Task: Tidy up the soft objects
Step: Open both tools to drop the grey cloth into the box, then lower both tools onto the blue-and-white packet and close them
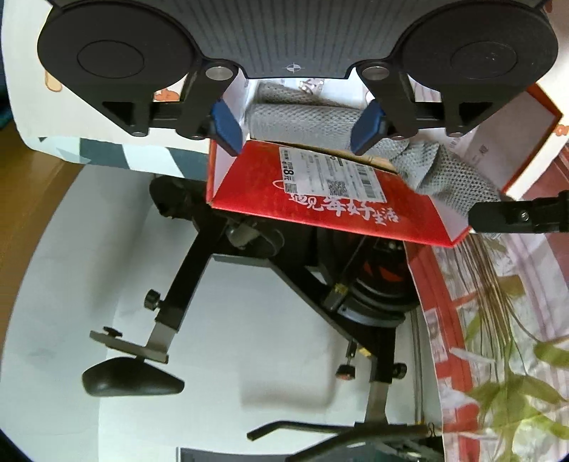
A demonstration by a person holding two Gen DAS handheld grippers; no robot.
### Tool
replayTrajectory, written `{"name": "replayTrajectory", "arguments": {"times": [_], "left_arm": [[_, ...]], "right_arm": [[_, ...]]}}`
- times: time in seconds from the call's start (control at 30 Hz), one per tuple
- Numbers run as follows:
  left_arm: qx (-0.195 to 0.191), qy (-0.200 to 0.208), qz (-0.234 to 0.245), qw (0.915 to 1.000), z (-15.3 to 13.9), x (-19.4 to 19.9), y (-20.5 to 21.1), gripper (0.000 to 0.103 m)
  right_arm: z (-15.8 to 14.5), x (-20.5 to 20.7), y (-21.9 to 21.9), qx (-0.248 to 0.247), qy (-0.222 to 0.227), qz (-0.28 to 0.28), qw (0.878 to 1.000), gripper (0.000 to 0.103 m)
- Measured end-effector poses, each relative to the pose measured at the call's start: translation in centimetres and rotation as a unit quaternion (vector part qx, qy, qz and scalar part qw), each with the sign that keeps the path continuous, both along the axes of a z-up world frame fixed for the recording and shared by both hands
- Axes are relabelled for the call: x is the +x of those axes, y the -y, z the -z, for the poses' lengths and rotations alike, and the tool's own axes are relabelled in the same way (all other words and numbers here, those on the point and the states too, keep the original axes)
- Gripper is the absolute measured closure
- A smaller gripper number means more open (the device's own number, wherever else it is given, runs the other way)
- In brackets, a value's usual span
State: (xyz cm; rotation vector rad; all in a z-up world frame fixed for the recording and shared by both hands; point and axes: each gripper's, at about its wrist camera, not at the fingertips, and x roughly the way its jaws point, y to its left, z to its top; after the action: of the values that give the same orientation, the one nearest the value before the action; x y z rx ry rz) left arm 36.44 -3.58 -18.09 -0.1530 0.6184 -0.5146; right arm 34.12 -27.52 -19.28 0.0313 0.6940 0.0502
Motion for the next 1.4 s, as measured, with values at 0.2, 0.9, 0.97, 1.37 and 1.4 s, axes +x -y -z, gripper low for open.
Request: {"name": "replayTrajectory", "arguments": {"times": [0.2, 0.9, 0.97, 1.37, 1.4], "left_arm": [[0.040, 0.052, -0.016, 0.9977, -2.5, -3.5, -0.4, 0.001], [0.156, 0.088, -0.106, 0.9780, -1.4, -17.8, -3.3, 0.000], [0.164, 0.083, -0.125, 0.9750, -0.6, -18.9, -3.5, 0.000], [0.155, 0.022, -0.161, 0.9743, 4.6, -21.7, -5.2, 0.000], [0.151, 0.016, -0.160, 0.9754, 4.9, -21.7, -5.3, 0.000]], "right_arm": [[-2.1, -3.9, -0.3, 0.000, 0.046, 0.010, 0.999, 0.000], [1.3, -18.1, -3.7, 0.088, 0.107, 0.003, 0.990, 0.000], [2.5, -19.0, -3.8, 0.109, 0.108, -0.013, 0.988, 0.000], [8.3, -21.8, -6.0, 0.129, 0.085, -0.033, 0.988, 0.000], [8.8, -21.9, -6.1, 0.124, 0.079, -0.035, 0.989, 0.000]]}}
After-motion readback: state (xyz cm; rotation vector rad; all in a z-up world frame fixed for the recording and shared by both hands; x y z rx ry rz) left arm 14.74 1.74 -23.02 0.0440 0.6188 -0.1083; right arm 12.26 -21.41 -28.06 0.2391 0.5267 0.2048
